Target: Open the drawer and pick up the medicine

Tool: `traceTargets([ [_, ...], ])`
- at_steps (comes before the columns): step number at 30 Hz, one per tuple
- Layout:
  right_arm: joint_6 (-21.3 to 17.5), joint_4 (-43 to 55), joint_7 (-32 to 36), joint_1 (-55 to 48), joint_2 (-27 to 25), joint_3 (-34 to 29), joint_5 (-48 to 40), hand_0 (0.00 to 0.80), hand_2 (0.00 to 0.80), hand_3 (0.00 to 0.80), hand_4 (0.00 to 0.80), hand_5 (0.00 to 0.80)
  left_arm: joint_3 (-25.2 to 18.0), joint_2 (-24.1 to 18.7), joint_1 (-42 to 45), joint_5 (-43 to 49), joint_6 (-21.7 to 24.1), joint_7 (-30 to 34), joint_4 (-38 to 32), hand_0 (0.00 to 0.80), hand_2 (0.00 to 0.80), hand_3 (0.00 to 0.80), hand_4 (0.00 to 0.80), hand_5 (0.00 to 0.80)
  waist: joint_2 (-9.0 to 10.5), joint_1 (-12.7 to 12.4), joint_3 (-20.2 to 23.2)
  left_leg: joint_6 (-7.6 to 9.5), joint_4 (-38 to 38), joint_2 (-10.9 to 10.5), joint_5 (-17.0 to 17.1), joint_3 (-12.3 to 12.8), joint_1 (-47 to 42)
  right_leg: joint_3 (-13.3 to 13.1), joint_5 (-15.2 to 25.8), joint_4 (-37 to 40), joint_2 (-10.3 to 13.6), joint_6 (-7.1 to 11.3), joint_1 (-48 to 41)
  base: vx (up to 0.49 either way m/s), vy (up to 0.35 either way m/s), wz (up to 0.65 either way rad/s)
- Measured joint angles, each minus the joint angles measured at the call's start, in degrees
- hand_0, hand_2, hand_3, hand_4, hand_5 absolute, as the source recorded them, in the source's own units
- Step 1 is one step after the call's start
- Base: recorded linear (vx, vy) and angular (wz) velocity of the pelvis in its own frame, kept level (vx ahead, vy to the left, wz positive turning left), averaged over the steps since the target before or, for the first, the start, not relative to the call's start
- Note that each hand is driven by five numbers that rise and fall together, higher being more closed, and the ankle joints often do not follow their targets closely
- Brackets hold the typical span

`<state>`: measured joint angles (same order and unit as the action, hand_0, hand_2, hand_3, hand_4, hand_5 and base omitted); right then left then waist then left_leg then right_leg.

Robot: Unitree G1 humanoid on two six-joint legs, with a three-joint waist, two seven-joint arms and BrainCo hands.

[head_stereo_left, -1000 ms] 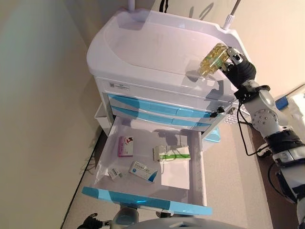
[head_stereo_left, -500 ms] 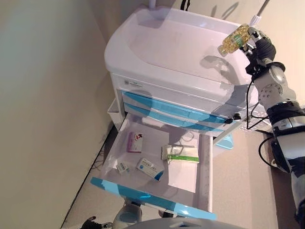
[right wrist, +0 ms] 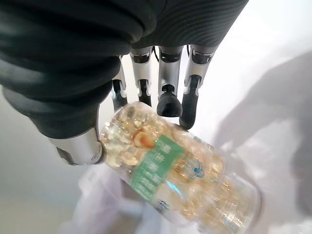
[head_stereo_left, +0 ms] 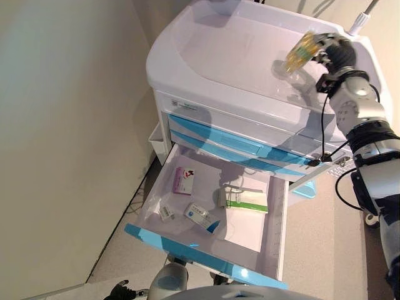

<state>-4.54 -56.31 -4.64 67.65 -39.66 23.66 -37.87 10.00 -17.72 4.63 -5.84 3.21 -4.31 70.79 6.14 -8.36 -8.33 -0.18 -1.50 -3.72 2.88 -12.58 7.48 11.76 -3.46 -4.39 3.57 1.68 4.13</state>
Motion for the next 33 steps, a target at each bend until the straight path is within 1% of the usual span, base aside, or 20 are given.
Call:
traceTargets([
  [4,0.0,10.5,-0.4,-3.2,-0.5,-0.1,7.1,0.800,0.800,0.800,0.800,0.800,-0.1,0.3,-0.5,0.1,0.2,-0.7,0.0,0.000,0.000,0.000,0.000,0.000,0.25,0.7,-0.6,0.01,0.0,-0.1,0.0,0.0,-0.1,0.0,0.0,0.0,0.1,0.00,-0.1,0.000,0.000,0.00],
  [6,-0.7,13.0,-0.8,-4.9,-0.5,-0.4,8.1,0.800,0.800,0.800,0.800,0.800,-0.1,0.4,-0.5,0.1,0.2,-0.8,0.0,0.000,0.000,0.000,0.000,0.000,0.23,0.7,-0.6,0.01,0.0,-0.1,0.0,0.0,-0.1,0.0,0.0,0.1,0.1,0.00,-0.1,0.000,0.000,0.00],
  [10,-2.3,16.4,-1.7,-9.7,-0.5,-3.8,10.6,0.800,0.800,0.800,0.800,0.800,-0.2,0.6,-0.4,0.4,0.2,-1.0,0.0,0.000,0.000,0.000,0.000,0.000,0.18,0.9,-0.7,0.02,0.3,-0.2,0.0,0.0,-0.9,0.0,0.0,0.3,0.3,0.09,-0.9,0.000,0.000,0.00],
  [13,-2.4,19.9,-2.3,-12.2,-0.6,-5.1,13.3,0.800,0.800,0.800,0.800,0.800,-0.2,0.6,-0.4,0.6,0.3,-1.2,0.0,0.000,0.000,0.000,0.000,0.000,0.15,1.4,-0.7,0.04,0.4,-0.1,0.0,0.1,-1.0,0.0,0.0,0.2,0.3,0.14,-0.9,-0.001,0.000,-0.01],
  [17,-2.7,23.4,-2.6,-15.6,-1.1,-7.4,15.4,0.800,0.800,0.800,0.800,0.800,-0.4,0.6,-0.5,0.6,0.5,-1.2,-0.3,0.000,0.000,0.000,0.000,0.000,0.15,1.3,-0.7,0.04,0.4,0.0,0.0,0.2,-1.1,0.0,0.0,0.2,0.3,0.10,-0.9,-0.002,0.000,-0.01],
  [24,-2.7,25.3,-2.9,-16.7,-1.7,-7.7,18.3,0.800,0.800,0.800,0.800,0.800,-0.5,0.7,-0.5,0.7,0.5,-1.3,-0.4,0.000,0.000,0.000,0.000,0.000,0.08,1.3,-0.8,0.04,0.4,-0.1,0.0,0.1,-1.2,0.0,0.0,0.2,0.4,0.09,-1.1,0.000,0.000,0.00],
  [26,-2.8,27.7,-3.0,-18.5,-1.7,-8.2,18.7,0.800,0.800,0.800,0.800,0.800,-0.5,0.8,-0.5,0.8,0.5,-1.3,-0.5,0.000,0.000,0.000,0.000,0.000,0.05,1.2,-0.7,0.04,0.4,-0.1,0.0,0.1,-1.6,0.0,0.0,0.4,0.4,0.09,-1.6,0.000,0.000,0.00],
  [31,-3.0,29.5,-3.6,-20.7,-1.3,-9.5,20.7,0.800,0.800,0.800,0.800,0.800,-0.6,0.9,-0.5,2.8,0.6,-1.3,-0.5,0.000,0.000,0.000,0.000,0.000,-0.06,1.2,-0.7,0.00,0.5,-0.1,0.0,0.1,-1.9,-0.1,-0.1,0.5,0.4,0.25,-1.9,0.000,0.000,0.00],
  [33,-3.0,31.4,-4.1,-21.5,-1.3,-9.6,22.9,0.800,0.800,0.800,0.800,0.800,-0.6,1.0,-0.5,2.8,0.5,-1.3,-0.6,0.000,0.000,0.000,0.000,0.000,-0.21,1.3,-0.6,0.01,0.5,-0.1,0.0,0.1,-1.9,0.0,-0.1,0.5,0.4,0.23,-1.9,0.000,0.000,0.00],
])
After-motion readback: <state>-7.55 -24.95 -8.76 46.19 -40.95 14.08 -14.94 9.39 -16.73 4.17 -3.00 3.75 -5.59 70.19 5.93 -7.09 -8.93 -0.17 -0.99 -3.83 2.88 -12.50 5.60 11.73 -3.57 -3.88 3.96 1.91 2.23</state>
